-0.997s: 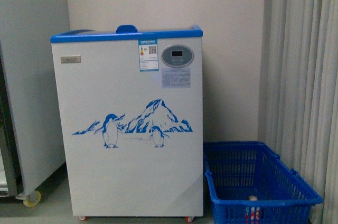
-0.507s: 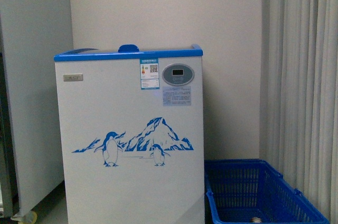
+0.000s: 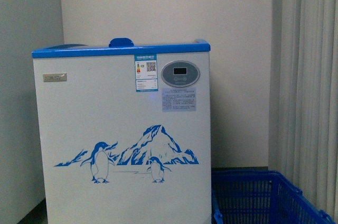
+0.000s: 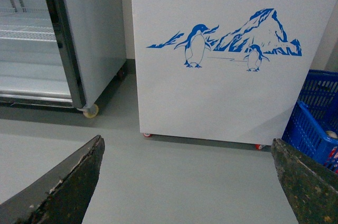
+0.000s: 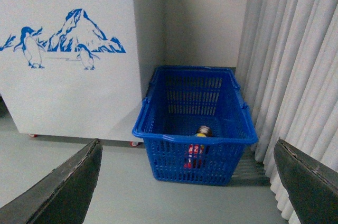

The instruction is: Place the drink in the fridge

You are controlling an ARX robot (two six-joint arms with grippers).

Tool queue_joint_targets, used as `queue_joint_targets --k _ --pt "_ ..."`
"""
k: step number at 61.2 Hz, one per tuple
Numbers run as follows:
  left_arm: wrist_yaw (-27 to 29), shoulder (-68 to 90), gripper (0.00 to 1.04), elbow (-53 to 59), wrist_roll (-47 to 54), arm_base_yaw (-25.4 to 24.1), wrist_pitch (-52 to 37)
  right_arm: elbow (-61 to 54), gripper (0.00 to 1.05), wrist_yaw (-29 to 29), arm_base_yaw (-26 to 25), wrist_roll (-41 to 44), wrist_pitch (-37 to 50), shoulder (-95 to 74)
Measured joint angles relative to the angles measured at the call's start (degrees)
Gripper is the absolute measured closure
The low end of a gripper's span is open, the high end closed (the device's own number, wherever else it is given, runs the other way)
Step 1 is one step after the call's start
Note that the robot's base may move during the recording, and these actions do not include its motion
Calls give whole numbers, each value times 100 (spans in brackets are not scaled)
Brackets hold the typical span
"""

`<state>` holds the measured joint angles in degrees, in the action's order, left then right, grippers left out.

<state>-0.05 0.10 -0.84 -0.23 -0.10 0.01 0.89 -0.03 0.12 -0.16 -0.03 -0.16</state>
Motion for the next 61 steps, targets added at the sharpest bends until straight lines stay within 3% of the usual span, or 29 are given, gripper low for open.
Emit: queue_joint_targets --k 61 --pt "-2 0 8 0 0 0 0 0 7 2 -2 0 0 0"
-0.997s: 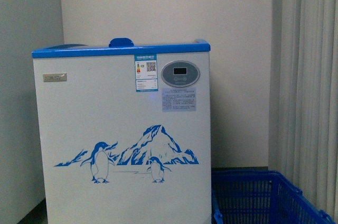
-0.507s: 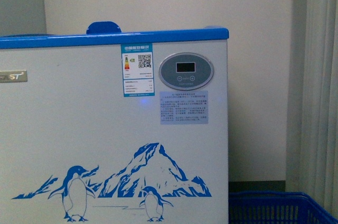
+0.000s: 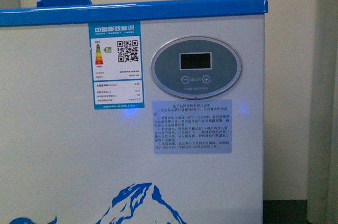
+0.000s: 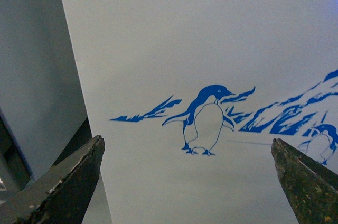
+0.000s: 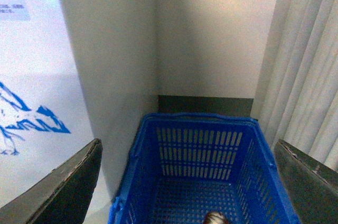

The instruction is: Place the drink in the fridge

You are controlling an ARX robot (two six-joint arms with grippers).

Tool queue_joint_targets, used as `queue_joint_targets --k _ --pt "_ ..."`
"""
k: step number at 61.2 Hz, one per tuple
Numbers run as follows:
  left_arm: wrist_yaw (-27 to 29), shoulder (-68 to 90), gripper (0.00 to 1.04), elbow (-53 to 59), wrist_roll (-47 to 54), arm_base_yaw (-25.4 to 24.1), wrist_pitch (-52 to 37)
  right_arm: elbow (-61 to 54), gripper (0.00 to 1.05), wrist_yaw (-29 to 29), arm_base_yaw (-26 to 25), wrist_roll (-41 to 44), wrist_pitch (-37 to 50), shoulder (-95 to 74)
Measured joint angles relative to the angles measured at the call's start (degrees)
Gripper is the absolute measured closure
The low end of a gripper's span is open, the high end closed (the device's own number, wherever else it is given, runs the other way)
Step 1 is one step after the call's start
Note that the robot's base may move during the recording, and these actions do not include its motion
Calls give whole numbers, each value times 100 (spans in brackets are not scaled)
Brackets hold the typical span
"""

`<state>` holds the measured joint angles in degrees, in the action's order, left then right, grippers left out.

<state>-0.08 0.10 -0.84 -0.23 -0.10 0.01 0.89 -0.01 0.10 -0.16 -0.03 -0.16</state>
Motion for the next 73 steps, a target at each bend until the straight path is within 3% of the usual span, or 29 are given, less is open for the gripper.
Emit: queue_joint_targets --k 28,34,37,43,47,52,62,73 --pt "7 2 8 0 0 0 0 2 7 20 0 0 0 -2" --pt "9 2 8 0 -2 0 0 369 7 1119 256 -476 -966 -553" --pt "9 2 8 0 0 0 0 660 7 1412 133 -874 -1563 -1145" --pt "9 2 8 0 -2 0 0 866 7 1021 -448 -1187 -1740 -2181" --pt "7 2 8 0 0 0 0 1043 7 267 -1300 -1261 -1097 -3536" --pt "7 2 8 0 0 0 0 1381 7 -103 -1853 -1270 -13 -5283" --pt "11 2 8 0 0 0 0 1996 7 -63 -1961 -1333 1840 -8769" --pt "7 2 8 0 0 0 0 2747 7 175 -1794 -1556 2736 -11186"
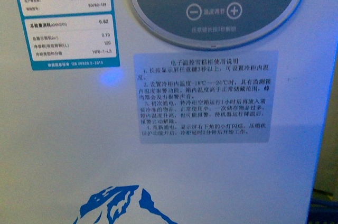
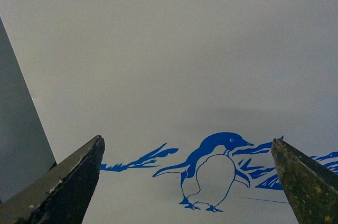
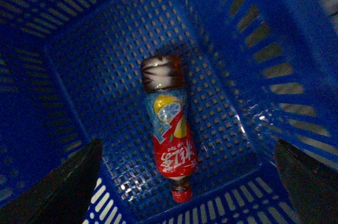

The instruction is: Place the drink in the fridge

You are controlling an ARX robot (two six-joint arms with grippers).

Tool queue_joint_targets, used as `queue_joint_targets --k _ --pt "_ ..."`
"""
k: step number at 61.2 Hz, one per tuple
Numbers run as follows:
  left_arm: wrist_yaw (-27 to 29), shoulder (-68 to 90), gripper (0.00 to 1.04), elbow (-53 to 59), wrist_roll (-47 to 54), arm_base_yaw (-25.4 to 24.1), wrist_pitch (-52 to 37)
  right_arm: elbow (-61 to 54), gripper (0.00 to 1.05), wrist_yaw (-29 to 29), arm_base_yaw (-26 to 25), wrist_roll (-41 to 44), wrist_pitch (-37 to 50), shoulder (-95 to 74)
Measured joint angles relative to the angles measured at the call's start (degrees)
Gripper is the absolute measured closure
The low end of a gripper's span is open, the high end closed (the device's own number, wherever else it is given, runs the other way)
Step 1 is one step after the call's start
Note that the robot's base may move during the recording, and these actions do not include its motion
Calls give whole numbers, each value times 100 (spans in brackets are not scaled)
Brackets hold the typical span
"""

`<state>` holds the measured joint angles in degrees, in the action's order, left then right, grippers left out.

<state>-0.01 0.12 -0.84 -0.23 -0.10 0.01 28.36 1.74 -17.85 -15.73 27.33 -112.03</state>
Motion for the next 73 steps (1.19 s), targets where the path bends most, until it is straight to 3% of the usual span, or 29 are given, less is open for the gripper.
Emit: queue_joint_targets --k 36,73 --pt "0 0 8 0 0 0 0 2490 7 323 448 -713 131 -4223" --pt "0 0 8 0 0 0 0 3875 7 595 791 -901 -278 -5602"
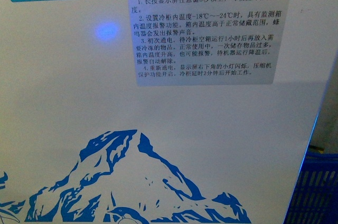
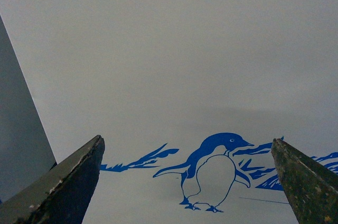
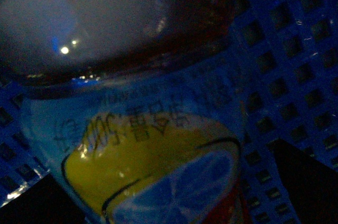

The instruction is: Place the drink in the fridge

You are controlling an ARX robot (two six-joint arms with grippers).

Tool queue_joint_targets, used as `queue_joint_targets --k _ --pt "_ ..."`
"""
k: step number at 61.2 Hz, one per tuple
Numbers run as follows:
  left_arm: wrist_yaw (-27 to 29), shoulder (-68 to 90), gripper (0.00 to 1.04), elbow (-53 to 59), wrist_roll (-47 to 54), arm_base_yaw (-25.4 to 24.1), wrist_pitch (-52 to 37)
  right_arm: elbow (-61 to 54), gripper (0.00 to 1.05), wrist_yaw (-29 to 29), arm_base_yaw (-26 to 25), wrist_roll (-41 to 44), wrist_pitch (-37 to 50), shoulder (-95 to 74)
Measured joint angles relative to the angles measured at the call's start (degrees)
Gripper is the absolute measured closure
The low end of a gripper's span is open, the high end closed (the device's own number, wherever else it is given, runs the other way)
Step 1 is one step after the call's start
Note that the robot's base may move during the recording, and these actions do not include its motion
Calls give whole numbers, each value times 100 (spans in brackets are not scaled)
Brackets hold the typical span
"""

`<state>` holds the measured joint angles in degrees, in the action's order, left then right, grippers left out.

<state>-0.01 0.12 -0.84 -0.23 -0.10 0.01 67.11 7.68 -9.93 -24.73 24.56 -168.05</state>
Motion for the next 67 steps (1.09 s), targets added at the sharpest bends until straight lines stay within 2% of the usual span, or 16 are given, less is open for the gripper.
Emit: queue_joint_targets --k 14,27,36,43,53,59,67 --pt "0 0 8 0 0 0 0 146 9 4 144 4 103 -118" --pt "0 0 8 0 0 0 0 48 45 118 122 260 264 -96" --pt "2 0 8 0 0 0 0 -455 64 94 -17 461 426 358" --pt "0 0 8 0 0 0 0 -1091 67 109 -83 667 813 1207" --pt "2 0 8 0 0 0 0 -2114 67 -68 -37 1095 1207 3547" --pt "0 0 8 0 0 0 0 -2693 68 -125 76 1340 1054 5117" --pt "0 0 8 0 0 0 0 -3324 68 -44 236 1537 411 7405"
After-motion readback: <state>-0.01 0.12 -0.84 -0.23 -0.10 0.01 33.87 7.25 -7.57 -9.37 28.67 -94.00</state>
